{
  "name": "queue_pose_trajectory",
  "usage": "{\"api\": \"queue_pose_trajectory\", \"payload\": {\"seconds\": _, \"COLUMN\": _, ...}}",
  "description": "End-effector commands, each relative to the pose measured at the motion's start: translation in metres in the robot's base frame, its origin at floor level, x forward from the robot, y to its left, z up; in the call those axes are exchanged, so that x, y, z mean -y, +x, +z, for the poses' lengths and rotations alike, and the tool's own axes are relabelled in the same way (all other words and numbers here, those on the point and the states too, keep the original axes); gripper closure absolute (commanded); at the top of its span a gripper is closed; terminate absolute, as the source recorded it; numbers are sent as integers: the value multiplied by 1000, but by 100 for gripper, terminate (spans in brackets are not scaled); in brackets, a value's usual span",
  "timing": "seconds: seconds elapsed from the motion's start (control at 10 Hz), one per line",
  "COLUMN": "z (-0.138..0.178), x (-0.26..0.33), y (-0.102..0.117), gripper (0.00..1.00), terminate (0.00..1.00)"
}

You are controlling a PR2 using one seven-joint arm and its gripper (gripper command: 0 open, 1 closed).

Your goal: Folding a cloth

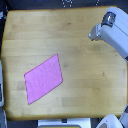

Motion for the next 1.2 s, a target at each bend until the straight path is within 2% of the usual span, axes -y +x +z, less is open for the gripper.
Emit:
{"api": "queue_pose_trajectory", "payload": {"seconds": 0.0, "z": 0, "x": -2, "y": -2, "gripper": 0, "terminate": 0}}
{"api": "queue_pose_trajectory", "payload": {"seconds": 0.3, "z": -23, "x": -28, "y": -20, "gripper": 0, "terminate": 0}}
{"api": "queue_pose_trajectory", "payload": {"seconds": 0.8, "z": -52, "x": -136, "y": -31, "gripper": 0, "terminate": 0}}
{"api": "queue_pose_trajectory", "payload": {"seconds": 1.1, "z": -62, "x": -198, "y": -50, "gripper": 0, "terminate": 0}}
